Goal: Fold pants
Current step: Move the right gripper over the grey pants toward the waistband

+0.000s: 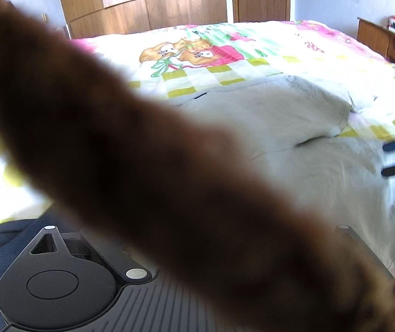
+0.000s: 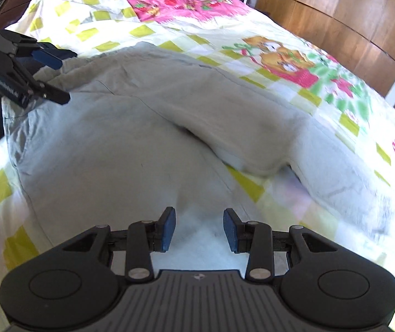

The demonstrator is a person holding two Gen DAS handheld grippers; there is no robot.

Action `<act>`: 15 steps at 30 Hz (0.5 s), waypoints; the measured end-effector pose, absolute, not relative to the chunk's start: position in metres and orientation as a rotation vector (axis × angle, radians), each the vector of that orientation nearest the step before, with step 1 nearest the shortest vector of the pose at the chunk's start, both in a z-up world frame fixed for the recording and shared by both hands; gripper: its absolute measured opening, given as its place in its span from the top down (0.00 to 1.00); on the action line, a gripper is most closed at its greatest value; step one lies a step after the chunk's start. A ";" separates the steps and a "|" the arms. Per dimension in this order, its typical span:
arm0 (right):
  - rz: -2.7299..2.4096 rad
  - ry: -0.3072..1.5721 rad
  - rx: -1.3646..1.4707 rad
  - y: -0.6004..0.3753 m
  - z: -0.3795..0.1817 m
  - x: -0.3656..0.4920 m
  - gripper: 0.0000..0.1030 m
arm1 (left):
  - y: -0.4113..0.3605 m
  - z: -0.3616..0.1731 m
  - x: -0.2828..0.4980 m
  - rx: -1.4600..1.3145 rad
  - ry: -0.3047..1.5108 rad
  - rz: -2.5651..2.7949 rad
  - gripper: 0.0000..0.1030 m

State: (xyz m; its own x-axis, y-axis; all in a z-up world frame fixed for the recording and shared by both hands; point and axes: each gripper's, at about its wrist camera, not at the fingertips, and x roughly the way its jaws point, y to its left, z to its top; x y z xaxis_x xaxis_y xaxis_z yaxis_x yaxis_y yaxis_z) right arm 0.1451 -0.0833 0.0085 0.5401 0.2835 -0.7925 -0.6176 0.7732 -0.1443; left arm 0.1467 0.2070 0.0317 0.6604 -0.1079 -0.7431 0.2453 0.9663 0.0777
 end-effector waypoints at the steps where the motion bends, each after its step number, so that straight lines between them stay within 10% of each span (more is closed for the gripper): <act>1: 0.538 0.856 -0.425 -0.089 0.005 0.141 0.51 | 0.206 0.029 0.146 0.172 0.829 -0.203 0.08; 15: 0.104 1.004 -0.242 -0.220 -0.020 0.092 0.51 | 0.112 -0.009 0.118 0.195 0.907 -0.458 0.08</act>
State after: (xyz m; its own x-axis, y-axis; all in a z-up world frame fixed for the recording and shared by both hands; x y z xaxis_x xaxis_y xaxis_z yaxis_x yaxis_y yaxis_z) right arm 0.0918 -0.2197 -0.0201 0.5345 -0.0245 -0.8448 -0.1975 0.9683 -0.1530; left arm 0.1181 0.1118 -0.0091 0.5284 -0.2993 -0.7945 0.4613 0.8868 -0.0273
